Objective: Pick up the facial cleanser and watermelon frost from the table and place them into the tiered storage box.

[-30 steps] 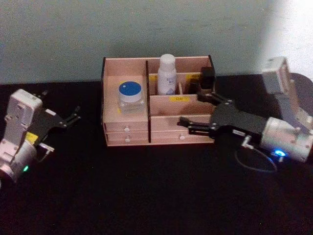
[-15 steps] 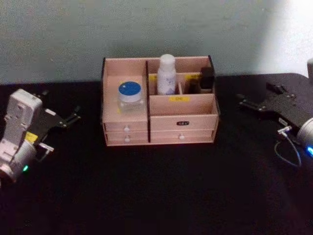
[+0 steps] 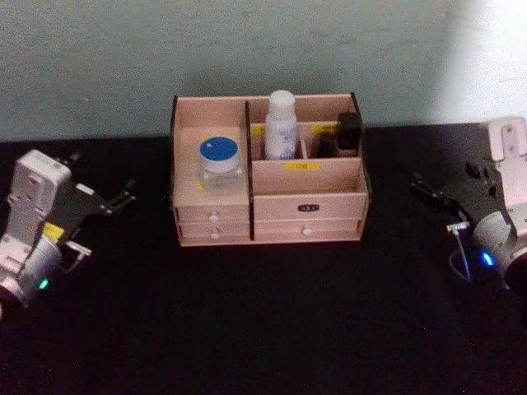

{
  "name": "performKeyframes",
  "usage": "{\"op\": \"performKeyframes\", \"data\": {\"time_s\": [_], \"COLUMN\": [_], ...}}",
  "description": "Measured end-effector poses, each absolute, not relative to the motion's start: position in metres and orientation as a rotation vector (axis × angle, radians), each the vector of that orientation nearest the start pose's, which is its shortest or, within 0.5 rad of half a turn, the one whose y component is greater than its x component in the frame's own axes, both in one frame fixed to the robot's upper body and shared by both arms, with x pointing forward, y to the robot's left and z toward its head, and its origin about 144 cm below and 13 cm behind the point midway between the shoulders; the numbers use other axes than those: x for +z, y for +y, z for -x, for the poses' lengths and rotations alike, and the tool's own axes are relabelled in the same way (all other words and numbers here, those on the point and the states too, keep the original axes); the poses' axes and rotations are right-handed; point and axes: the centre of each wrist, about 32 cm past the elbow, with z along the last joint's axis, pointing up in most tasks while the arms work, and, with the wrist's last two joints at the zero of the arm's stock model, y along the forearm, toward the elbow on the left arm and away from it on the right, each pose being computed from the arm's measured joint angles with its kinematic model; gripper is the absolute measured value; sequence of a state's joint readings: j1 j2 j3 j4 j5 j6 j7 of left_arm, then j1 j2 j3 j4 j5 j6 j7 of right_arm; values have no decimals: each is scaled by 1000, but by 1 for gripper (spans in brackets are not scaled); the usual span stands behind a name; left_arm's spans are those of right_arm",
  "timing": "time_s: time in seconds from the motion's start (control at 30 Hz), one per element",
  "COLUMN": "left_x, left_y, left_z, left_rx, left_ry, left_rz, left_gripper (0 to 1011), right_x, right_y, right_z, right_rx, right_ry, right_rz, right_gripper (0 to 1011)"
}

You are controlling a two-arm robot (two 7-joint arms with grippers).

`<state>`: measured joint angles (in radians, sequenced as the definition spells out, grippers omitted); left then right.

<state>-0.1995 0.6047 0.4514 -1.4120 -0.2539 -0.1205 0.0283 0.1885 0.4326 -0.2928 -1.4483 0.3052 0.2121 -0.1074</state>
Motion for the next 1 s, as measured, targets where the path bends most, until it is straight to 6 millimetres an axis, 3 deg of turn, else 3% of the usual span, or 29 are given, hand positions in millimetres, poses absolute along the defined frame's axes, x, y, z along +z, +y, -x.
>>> {"op": "performKeyframes", "data": {"time_s": [1.0], "left_x": [1140], "left_y": [310], "left_z": [-489], "left_rx": [1248], "left_ry": [-285], "left_rz": [-304], "left_gripper": [1001], "right_x": [1154], "right_y": [-283], "right_z": [-505], "right_rx": [-1452], "right_ry": [37], "right_rz": [334], "right_gripper": [1002]}}
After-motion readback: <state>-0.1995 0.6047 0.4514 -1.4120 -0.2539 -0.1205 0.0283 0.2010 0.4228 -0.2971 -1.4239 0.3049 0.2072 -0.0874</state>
